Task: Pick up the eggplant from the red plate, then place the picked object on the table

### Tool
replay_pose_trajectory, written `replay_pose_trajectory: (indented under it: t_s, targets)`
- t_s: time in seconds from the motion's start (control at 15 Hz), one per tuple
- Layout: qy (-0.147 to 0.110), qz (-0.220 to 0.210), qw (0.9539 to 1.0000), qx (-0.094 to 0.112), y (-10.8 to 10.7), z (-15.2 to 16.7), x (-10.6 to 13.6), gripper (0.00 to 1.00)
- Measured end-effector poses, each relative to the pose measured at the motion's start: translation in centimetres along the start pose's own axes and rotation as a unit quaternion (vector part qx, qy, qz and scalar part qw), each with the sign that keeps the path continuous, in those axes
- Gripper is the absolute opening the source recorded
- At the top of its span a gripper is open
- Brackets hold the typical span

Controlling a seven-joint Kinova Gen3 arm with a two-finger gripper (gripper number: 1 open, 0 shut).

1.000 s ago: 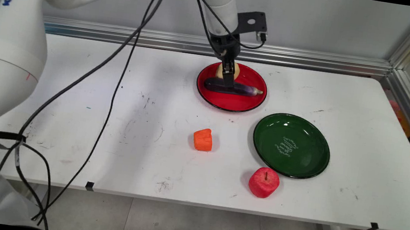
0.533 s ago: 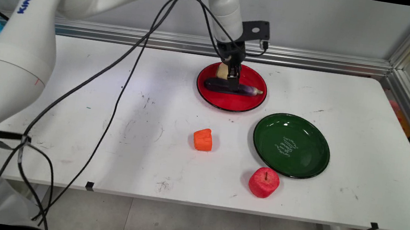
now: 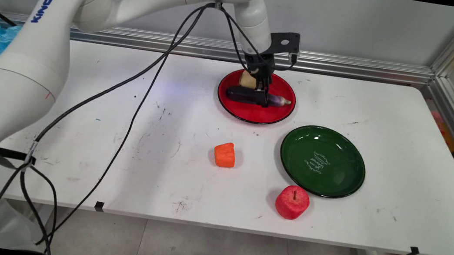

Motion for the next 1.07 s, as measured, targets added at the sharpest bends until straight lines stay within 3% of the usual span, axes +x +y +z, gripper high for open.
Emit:
replay_pose_trajectory:
  t_s: [0.07, 0.13, 0.6, 1.07]
  targets:
    - [0.001, 0.002, 1.0000, -0.002, -0.1, 0.3, 0.0, 1.00]
    - [0.001, 0.004, 1.0000, -0.004, -0.1, 0.5, -0.1, 0.00]
    - [0.001, 0.014, 0.9998, -0.015, 0.0, 1.4, -0.2, 0.00]
    - [0.005, 0.015, 0.9998, -0.010, 0.2, -0.8, 1.9, 0.00]
